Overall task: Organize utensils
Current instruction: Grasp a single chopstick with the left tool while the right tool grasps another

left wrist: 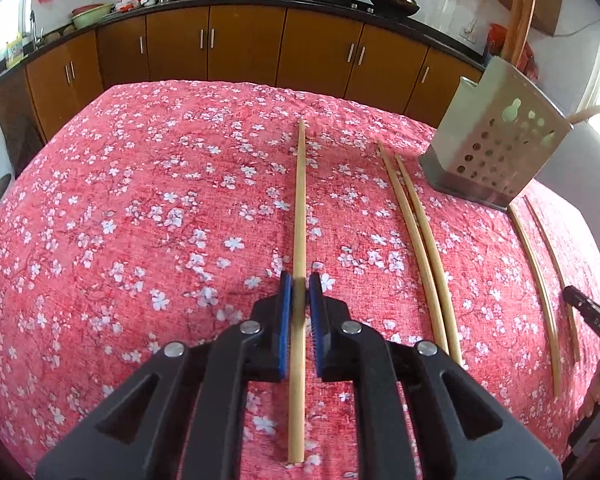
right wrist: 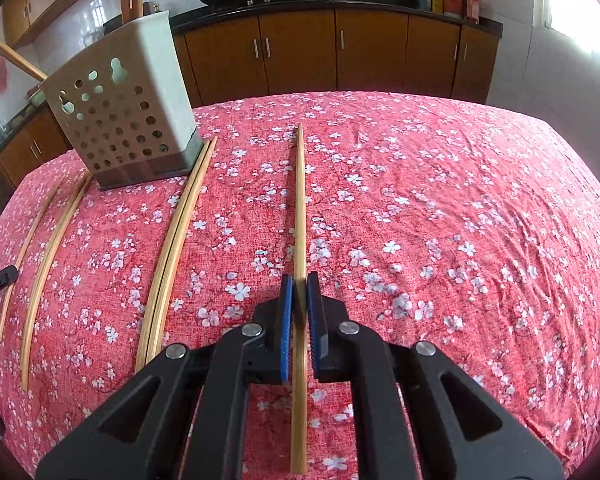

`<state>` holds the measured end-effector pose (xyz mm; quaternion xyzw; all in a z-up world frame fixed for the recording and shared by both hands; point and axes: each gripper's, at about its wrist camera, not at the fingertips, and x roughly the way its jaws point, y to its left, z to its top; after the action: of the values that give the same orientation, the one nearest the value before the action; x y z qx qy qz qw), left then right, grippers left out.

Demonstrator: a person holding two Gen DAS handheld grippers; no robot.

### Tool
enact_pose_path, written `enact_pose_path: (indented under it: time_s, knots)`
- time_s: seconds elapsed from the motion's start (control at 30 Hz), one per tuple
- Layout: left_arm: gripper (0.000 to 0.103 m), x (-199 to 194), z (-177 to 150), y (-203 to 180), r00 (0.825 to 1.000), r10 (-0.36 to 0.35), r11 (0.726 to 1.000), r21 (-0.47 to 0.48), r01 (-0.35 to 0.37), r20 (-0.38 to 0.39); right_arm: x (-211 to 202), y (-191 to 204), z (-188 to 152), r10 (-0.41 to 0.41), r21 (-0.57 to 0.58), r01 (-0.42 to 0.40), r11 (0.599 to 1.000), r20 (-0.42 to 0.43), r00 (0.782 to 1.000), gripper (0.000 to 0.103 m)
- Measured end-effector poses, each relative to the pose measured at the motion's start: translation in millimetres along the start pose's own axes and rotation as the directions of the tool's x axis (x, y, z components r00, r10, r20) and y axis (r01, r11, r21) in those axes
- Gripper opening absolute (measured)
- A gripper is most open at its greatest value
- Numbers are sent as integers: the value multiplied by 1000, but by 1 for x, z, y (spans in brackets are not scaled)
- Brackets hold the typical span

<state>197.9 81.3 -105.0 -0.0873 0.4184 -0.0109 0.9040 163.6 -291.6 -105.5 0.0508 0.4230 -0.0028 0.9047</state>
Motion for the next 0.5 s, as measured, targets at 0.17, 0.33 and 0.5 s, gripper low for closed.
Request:
enact_pose_path:
  time_s: [0.17,0.33,0.5]
  knots:
    - [12,-1,-1,1,1000,-9,1000,-12,9,2,0,4,-1,-8,-7,8,1000,0,1000,9]
    - [12,0,0,1,1000,-11,1000,-15,11,2,4,14,-1,-15,-13,15,1000,0,1000,9]
    - [12,-1,-1,2,1000,-13,1000,-17,13,3,0,9,-1,-15,-16,15,1000,1,1000,9]
